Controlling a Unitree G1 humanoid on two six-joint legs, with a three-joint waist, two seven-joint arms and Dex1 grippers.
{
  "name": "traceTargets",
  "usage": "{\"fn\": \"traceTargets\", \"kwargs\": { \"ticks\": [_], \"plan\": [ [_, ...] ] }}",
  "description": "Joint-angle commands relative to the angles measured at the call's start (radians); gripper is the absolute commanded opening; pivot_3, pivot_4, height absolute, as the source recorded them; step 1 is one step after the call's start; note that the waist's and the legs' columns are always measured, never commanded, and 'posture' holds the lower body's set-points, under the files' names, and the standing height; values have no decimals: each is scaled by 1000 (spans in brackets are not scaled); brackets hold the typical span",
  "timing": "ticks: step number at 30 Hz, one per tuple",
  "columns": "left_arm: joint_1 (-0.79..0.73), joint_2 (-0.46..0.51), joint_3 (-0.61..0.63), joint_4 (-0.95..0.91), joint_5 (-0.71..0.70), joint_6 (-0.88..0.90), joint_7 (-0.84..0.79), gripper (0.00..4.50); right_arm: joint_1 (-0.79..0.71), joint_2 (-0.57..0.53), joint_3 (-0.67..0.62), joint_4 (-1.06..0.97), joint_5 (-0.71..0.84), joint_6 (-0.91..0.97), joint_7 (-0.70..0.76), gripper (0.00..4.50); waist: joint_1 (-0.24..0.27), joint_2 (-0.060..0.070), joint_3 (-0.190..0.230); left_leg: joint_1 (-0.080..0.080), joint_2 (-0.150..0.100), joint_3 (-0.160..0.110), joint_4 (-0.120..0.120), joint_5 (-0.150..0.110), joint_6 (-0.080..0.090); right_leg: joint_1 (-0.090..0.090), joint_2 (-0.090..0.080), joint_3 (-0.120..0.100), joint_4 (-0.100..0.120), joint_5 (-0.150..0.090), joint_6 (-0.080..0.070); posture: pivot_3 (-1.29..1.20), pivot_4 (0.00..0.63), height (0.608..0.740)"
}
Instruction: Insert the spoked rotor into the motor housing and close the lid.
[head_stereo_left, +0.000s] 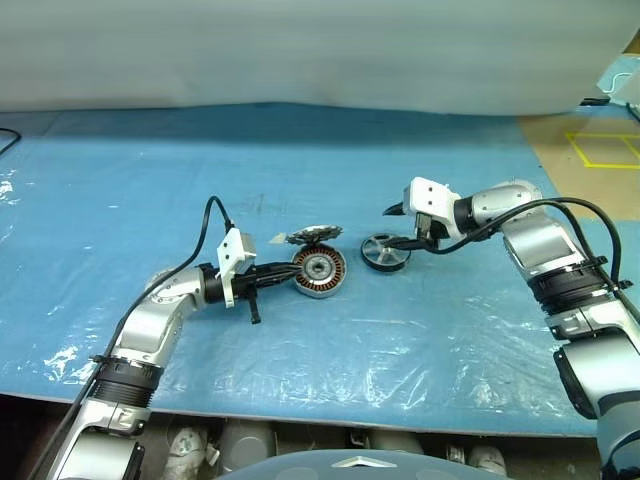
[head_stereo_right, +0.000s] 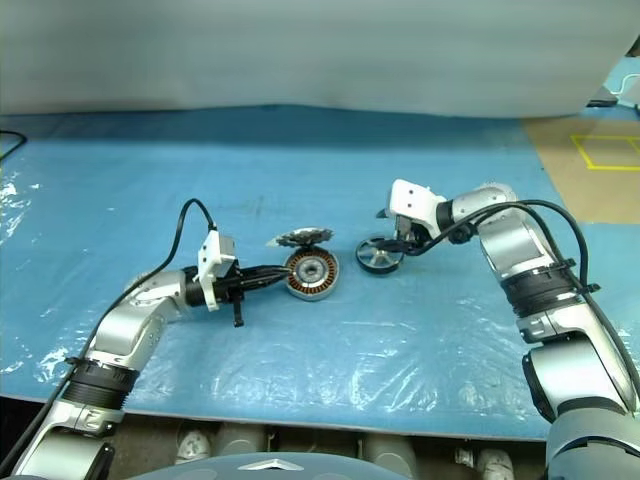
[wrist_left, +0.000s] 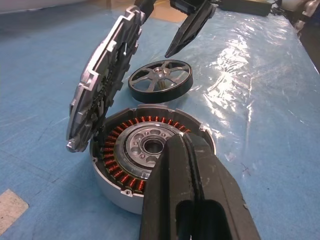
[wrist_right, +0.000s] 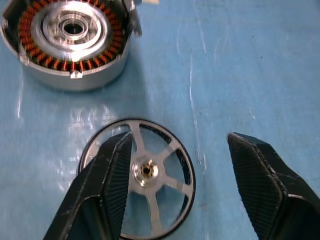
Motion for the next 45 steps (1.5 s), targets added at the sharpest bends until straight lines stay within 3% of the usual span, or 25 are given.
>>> {"fn": "traceTargets", "kwargs": {
  "ticks": [1, 6, 18, 29, 35, 41, 45],
  "plan": [
    [-6, -4, 2, -15, -7, -12, 1, 0, -80, -4, 15, 74, -39, -113, 61, 2973, 0, 0, 0, 0, 0, 0, 0, 0, 0, 0, 0, 0, 0, 0, 0, 0, 150, 740],
    [17, -1, 4, -16, 3, -21, 8, 0, -109, 32, 35, 141, -49, -190, 128, 2973, 0, 0, 0, -1, 1, 0, 1, 0, 7, 0, 0, 0, 1, 0, 0, 0, 150, 740],
    [51, 5, 0, -36, 14, -24, 27, 0, -152, 84, 56, 358, -162, -319, 83, 2973, 0, 0, 0, -3, 1, 0, 4, 0, 8, -1, 0, -2, 2, 0, -1, 0, 150, 740],
    [34, 0, -1, -8, 25, -42, 17, 0, -92, 74, 54, 312, -178, -340, 125, 2973, 0, 0, 0, -4, 1, 0, 4, 0, 8, -1, 0, -2, 2, 0, -1, 0, 150, 740],
    [32, 2, -1, 5, 24, -55, 8, 0, -63, 65, 42, 271, -170, -320, 122, 1606, 0, 0, 0, -3, 2, 0, 5, 0, 8, -1, 0, -2, 2, 0, -1, 0, 150, 740],
    [62, 24, 2, -58, -23, 10, -20, 0, -50, 64, -5, 198, -136, -241, 111, 1573, 0, 0, 0, -3, 2, 0, 5, 0, 8, -1, 0, -2, 2, 0, -1, 0, 150, 740],
    [101, 58, 19, -119, -71, 67, -47, 0, 14, 52, -70, 40, -60, -117, 108, 1573, 1, 0, 0, -3, 2, 0, 3, 0, 8, -2, 0, -2, 1, 0, -1, 0, 150, 740]
  ]
}}
